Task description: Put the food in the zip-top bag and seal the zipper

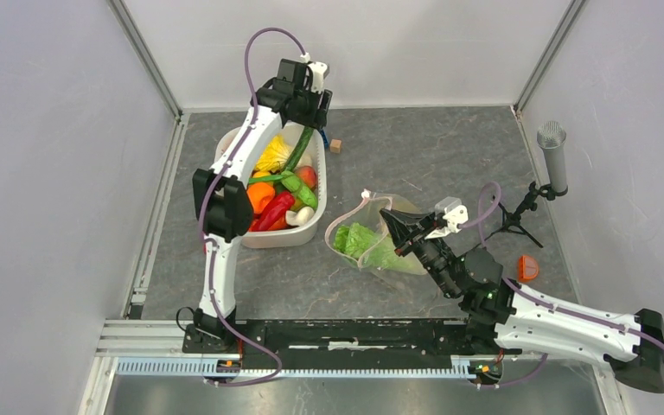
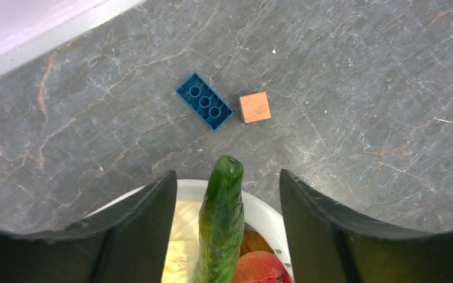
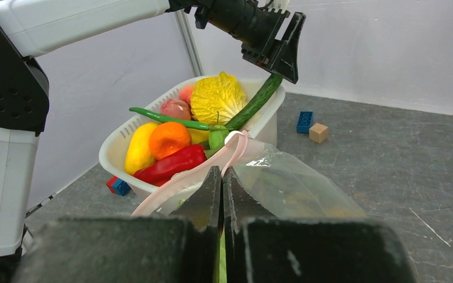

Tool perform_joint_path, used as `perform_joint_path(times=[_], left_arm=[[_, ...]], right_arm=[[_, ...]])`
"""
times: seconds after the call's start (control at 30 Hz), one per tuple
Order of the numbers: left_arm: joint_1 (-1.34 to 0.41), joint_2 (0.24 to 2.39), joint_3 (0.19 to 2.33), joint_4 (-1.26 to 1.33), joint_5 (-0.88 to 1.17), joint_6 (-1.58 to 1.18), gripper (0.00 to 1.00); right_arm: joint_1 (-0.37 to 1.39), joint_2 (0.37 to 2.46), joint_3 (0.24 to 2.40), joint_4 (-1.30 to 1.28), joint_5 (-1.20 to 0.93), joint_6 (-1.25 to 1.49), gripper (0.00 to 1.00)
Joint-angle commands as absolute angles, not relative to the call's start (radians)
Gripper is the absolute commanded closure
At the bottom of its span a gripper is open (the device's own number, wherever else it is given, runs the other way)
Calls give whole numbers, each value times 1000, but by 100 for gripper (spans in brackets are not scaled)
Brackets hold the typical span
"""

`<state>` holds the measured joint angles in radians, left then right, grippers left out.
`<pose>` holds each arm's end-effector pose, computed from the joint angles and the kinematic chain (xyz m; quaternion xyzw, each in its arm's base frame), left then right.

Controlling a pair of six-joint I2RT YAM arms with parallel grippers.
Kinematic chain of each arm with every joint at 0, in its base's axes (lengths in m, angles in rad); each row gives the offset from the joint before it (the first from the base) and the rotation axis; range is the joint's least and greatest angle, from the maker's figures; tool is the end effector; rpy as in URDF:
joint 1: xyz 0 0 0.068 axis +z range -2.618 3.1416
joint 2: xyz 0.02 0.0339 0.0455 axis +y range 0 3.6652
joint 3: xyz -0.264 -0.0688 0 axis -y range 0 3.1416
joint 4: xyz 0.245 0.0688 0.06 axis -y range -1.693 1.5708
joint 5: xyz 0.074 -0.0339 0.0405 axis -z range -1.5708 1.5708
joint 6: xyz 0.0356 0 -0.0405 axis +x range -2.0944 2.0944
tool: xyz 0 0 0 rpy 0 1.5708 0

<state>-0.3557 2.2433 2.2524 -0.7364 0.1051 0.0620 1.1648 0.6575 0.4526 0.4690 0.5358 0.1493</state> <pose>0.4774 -0.1813 0.3095 0.2099 0.8869 -0.1072 0.3974 0.0815 0.1436 0.3110 -0.1013 0.6144 0.3403 0.7046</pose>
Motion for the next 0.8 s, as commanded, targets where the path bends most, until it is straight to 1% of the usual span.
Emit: perform_joint_path(times=[0.0, 0.03, 0.07, 0.17, 0.27, 0.3, 0.33, 0.53, 0.63, 0.77], left_arm=[[-355, 2260, 2316, -747, 103, 134, 35], [-355, 2261, 2316, -750, 109, 135, 44], [-355, 2258, 2315, -754, 115, 132, 54], [-356, 2240, 2311, -771, 140, 123, 77], [-355, 2193, 2283, -769, 169, 111, 89], [-356, 2171, 2267, -760, 172, 102, 91], [-356, 2145, 2252, -752, 178, 95, 97], [-356, 1978, 2118, -667, 175, 66, 98], [-355, 1859, 2011, -595, 163, 47, 98], [-356, 1668, 1835, -429, 164, 11, 98]], right_arm=[[1164, 664, 502, 500, 556, 123, 100], [1164, 665, 502, 502, 558, 122, 100], [1164, 667, 503, 503, 558, 122, 100], [1165, 672, 504, 503, 557, 123, 100], [1164, 674, 502, 505, 556, 128, 100], [1165, 673, 502, 506, 555, 129, 100], [1164, 674, 501, 508, 554, 130, 100], [1164, 662, 484, 518, 549, 151, 100], [1164, 654, 473, 523, 550, 160, 100], [1164, 650, 466, 529, 558, 163, 100]])
